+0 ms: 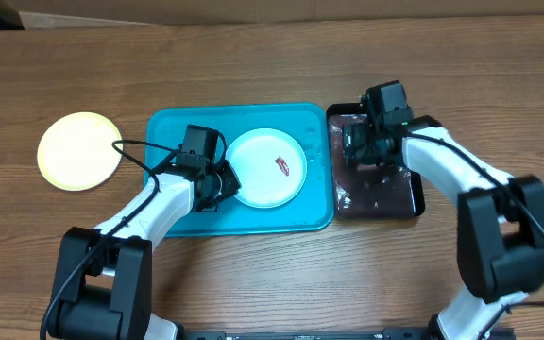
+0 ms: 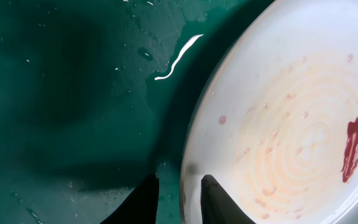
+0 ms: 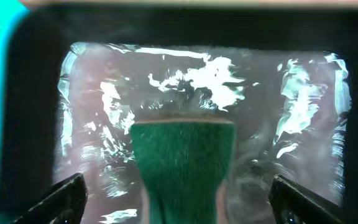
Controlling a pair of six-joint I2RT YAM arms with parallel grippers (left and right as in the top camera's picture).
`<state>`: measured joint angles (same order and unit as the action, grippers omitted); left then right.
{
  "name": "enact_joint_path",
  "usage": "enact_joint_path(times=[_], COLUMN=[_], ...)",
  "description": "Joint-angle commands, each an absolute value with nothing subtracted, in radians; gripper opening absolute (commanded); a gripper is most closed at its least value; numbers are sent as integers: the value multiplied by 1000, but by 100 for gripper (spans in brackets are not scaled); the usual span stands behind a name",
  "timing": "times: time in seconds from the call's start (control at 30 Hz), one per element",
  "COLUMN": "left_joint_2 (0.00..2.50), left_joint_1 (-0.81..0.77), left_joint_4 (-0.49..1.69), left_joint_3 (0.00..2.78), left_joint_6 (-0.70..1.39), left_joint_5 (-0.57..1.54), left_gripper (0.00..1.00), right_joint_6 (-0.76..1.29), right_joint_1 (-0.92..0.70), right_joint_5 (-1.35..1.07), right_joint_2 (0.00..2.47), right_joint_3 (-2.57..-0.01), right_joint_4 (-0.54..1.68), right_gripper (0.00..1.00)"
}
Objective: Clean dirty plates on tray and stack at the side
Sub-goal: 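Grasp the green sponge and rub it in the black tray's water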
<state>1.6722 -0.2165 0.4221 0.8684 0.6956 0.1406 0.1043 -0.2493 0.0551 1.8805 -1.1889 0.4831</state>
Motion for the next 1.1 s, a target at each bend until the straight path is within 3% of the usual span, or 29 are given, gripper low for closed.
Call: enact_joint_path(times=[0.0, 0.63, 0.7, 0.77, 0.9, 1.07], left_joint_2=[1680, 1680, 1680, 1680, 1680, 1680], left_joint_1=[-223, -223, -223, -223, -223, -223], left_joint_4=[422, 421, 421, 421, 422, 422], left_joint_3=[876, 876, 876, 876, 876, 876], left_joint_6=[676, 677, 677, 677, 676, 677], left_joint_5=[131, 131, 131, 131, 131, 131], left_gripper=[26, 25, 26, 26, 26, 26], right_joint_6=[107, 108, 108, 108, 108, 108], right_joint_1=[-247, -249, -249, -249, -249, -249], right_joint_5=[47, -4, -6, -6, -5, -2], right_joint_2=[1805, 1810, 1810, 1810, 1810, 1807], right_joint_3=[-1229, -1038, -1038, -1038, -1038, -1056], right_joint_4=[535, 454, 446, 450, 505, 616], right_gripper=[95, 84, 77, 63, 5, 4])
